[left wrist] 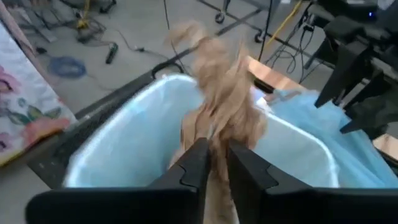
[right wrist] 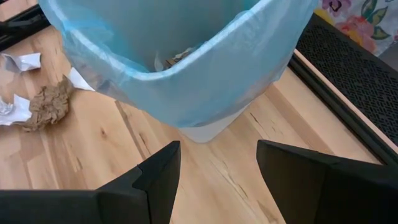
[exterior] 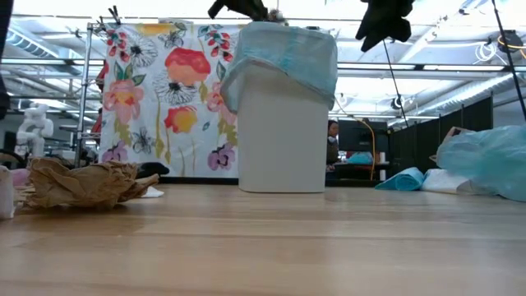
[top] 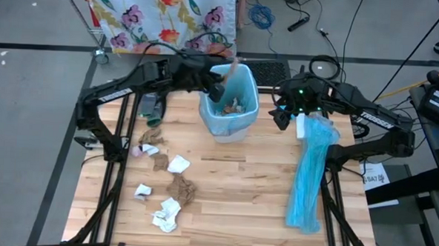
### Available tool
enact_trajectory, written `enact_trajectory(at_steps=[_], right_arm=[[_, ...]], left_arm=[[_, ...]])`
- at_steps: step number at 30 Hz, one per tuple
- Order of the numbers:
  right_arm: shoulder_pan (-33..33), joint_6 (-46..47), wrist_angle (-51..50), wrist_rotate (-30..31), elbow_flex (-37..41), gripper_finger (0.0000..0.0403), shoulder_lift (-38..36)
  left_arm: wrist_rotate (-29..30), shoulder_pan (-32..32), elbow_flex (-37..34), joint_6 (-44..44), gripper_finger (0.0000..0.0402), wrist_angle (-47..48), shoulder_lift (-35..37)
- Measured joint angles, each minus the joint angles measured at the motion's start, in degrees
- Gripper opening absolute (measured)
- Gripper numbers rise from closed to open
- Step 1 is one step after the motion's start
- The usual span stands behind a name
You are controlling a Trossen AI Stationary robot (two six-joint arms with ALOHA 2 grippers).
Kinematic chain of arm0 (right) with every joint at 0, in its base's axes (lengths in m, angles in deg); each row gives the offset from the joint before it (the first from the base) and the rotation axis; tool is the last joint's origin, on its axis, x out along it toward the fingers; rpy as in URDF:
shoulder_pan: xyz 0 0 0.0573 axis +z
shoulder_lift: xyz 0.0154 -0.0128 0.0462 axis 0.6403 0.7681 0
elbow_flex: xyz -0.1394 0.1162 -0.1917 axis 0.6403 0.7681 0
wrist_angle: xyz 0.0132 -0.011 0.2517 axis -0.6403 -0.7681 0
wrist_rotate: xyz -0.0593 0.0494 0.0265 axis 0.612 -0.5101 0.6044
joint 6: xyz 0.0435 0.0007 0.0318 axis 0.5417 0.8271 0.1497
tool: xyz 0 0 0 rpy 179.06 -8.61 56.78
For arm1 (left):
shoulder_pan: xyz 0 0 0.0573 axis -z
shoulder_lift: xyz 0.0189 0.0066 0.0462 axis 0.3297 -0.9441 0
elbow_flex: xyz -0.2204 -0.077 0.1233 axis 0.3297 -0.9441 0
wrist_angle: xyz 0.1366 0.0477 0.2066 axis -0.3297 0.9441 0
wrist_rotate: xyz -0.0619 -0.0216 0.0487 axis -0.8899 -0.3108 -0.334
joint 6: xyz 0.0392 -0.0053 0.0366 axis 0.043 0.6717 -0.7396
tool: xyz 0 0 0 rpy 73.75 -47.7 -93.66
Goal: Place trash/remove bag and relplace
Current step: Put the brown napkin into the trash bin, then put the pink plastic into the trash bin
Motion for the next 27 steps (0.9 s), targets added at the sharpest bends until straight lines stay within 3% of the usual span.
enact_trajectory(at_steps=[8,12,16,27], right_arm=[[0.0,-2.3,0.0,0.0,0.0,0.0203,0.0],[0.0,-2.8,-0.1,0.0,0.0,0.0203,0.0],[0.0,-4.2,-0.1,0.0,0.0,0.0203,0.0],[0.0,-5.3,-0.1,0.0,0.0,0.0203,0.0]], left_arm=[[-0.5,-0.6,0.0,0.3,0.0114,0.2,-0.4],[-3.2,0.0,0.0,0.8,0.0120,5.8,1.7],[-0.7,1.4,0.0,10.0,0.0120,16.1,5.6],[14.7,11.1,-0.4,42.2,0.0121,46.6,9.5]])
